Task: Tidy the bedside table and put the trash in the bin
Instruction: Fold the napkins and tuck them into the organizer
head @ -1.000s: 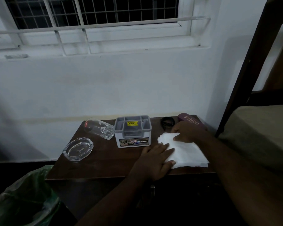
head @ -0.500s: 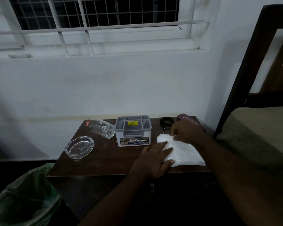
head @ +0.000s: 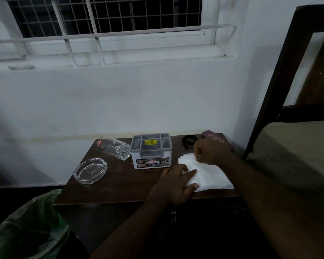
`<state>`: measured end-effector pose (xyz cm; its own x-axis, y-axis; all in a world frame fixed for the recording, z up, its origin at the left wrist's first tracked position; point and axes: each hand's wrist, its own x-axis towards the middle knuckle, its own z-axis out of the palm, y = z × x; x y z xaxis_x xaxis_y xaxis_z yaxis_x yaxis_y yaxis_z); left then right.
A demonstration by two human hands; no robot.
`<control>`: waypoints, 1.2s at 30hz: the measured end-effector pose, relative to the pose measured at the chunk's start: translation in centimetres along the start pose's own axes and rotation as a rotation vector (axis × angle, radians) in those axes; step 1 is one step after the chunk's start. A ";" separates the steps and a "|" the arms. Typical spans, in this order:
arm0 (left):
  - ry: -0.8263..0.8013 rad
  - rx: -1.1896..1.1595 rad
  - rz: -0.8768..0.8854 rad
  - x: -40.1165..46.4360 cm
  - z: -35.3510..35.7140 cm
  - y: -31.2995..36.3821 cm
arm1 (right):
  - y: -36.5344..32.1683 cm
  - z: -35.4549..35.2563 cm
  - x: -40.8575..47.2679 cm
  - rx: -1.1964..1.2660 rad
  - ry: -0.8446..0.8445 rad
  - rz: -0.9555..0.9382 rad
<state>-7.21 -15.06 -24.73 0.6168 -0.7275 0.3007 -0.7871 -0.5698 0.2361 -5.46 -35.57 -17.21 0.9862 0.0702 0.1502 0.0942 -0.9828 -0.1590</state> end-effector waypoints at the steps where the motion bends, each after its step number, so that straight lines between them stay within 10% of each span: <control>1: 0.002 -0.004 0.001 0.0 0.0 0.0 | 0.0 0.0 0.0 0.020 -0.021 0.004; 8: 0.018 -0.002 0.004 0.0 -0.1 0.1 | 0.0 0.6 0.3 0.054 -0.234 0.049; 36: 0.020 0.007 0.001 -0.1 -0.3 0.2 | -0.1 0.3 0.0 0.070 -0.075 0.028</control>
<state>-7.47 -15.01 -24.45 0.6155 -0.7204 0.3197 -0.7879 -0.5716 0.2291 -5.42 -35.43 -17.51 0.9958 0.0580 0.0712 0.0729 -0.9704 -0.2302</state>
